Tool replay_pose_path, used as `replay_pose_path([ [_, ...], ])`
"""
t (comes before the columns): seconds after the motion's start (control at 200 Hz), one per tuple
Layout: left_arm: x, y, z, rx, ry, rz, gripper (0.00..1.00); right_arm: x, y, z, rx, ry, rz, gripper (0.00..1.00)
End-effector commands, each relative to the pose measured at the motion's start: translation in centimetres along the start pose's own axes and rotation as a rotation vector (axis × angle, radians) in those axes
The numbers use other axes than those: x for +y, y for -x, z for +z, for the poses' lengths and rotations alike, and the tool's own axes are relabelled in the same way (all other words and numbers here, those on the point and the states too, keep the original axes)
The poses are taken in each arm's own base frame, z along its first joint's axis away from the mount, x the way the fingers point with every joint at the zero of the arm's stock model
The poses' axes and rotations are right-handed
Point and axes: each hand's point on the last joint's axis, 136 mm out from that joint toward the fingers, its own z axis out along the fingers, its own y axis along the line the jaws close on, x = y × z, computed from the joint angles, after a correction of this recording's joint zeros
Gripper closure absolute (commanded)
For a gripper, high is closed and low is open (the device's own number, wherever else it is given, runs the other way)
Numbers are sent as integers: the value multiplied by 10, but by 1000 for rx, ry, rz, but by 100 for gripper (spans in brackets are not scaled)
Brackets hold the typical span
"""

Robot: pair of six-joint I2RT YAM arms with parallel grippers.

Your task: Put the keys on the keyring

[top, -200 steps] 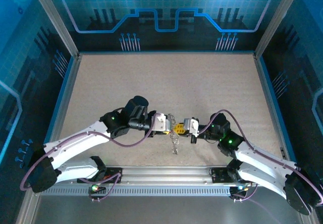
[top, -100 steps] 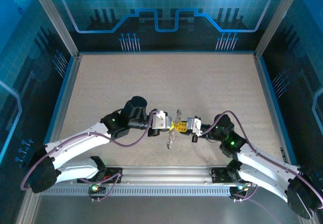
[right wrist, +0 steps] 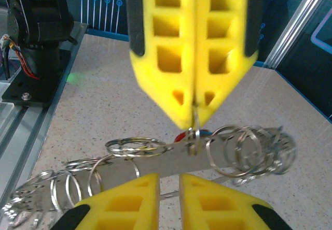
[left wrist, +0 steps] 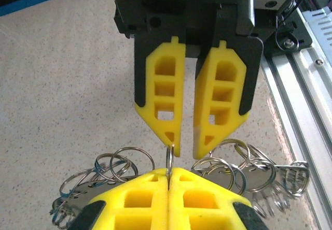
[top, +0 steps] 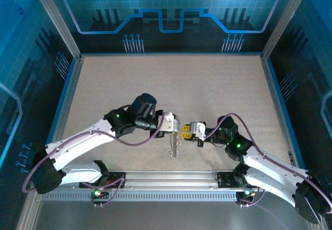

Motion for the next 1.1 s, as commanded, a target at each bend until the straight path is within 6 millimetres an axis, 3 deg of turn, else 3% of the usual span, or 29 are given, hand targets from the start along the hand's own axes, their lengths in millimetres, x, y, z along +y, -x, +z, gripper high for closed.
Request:
replay_pose_path([
  [0.0,-7,-6,-3,88,-57,22,100,-7,10,1,-12,-11,-26,82],
  [0.275,-3,0,0,110,-83,-3,100,-9,13,0,-31,-29,-27,77],
  [1.091,-10,6,10,91,-143,-2,100,-12,24,6,-90,-10,-7,85],
])
